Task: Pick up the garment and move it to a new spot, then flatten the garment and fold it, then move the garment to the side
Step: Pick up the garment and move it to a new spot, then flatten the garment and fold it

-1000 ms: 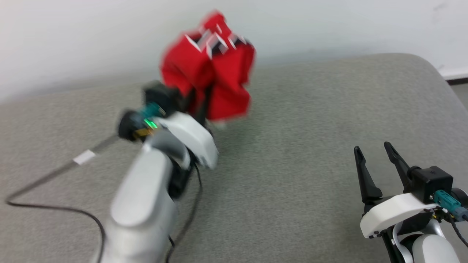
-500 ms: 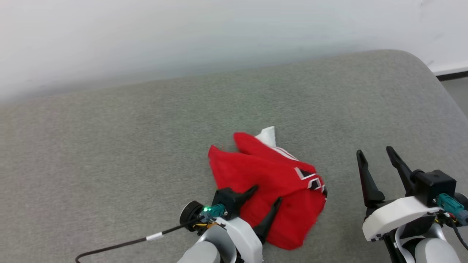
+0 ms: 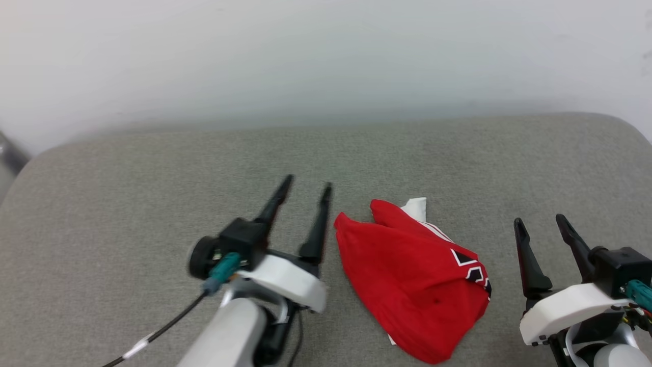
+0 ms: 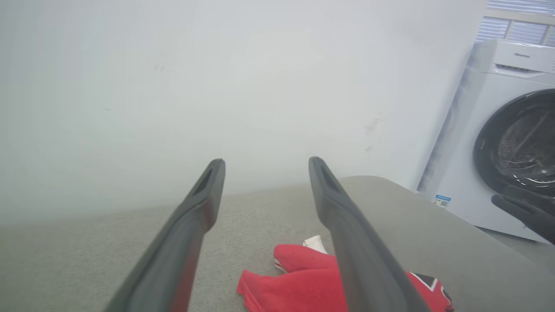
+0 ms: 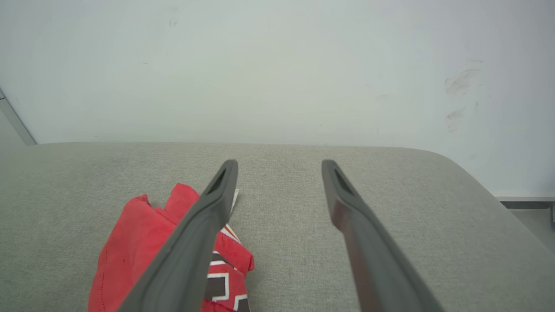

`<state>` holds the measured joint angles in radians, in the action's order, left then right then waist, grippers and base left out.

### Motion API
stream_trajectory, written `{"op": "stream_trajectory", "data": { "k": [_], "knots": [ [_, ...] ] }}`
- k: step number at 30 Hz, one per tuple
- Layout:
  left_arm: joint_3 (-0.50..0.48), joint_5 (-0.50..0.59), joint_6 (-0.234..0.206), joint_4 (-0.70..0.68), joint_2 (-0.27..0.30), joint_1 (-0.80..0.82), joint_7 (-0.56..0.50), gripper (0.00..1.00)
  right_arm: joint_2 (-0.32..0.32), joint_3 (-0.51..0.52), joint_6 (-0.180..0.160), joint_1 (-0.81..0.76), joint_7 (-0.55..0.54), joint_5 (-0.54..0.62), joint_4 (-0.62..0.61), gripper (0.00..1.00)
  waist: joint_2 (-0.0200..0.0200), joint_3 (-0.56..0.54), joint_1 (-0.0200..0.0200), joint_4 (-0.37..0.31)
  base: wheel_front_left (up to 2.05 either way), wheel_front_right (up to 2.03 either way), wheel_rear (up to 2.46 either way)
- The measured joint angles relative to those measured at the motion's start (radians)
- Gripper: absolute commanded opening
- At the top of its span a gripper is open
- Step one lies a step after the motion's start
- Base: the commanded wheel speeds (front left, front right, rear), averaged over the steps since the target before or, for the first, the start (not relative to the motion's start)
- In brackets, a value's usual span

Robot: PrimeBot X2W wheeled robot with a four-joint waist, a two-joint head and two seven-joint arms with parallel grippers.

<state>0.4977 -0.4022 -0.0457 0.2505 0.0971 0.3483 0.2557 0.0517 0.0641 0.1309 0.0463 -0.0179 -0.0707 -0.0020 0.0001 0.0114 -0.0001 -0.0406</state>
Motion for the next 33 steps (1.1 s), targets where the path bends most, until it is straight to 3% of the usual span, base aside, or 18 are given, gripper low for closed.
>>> {"op": "stream_trajectory", "data": {
  "k": [6, 10, 18, 33],
  "knots": [
    [-0.121, -0.001, -0.088, -0.054, 0.086, -0.070, 0.003, 1.00, 0.000, 0.019, 0.000, -0.024, -0.006, 0.000, -0.023, 1.00, 0.0000, -0.017, 0.0000, 0.034, 0.00, 0.00, 0.00],
    [-0.164, 0.001, -0.123, -0.068, 0.145, -0.139, -0.001, 1.00, 0.000, 0.017, 0.000, -0.035, -0.009, -0.004, -0.031, 1.00, 0.0000, -0.026, 0.0000, 0.037, 0.00, 0.00, 0.00],
    [-0.160, 0.001, -0.132, -0.121, 0.205, -0.228, -0.061, 1.00, 0.000, -0.004, 0.000, -0.067, -0.013, -0.025, -0.060, 1.00, 0.0000, -0.042, 0.0000, 0.019, 0.00, 0.00, 0.00],
    [-0.156, 0.002, -0.158, -0.180, 0.226, -0.252, -0.086, 1.00, 0.000, -0.008, 0.000, -0.073, -0.024, -0.027, -0.086, 1.00, 0.0000, -0.036, 0.0001, 0.003, 0.00, 0.00, 0.00]
  ]
}}
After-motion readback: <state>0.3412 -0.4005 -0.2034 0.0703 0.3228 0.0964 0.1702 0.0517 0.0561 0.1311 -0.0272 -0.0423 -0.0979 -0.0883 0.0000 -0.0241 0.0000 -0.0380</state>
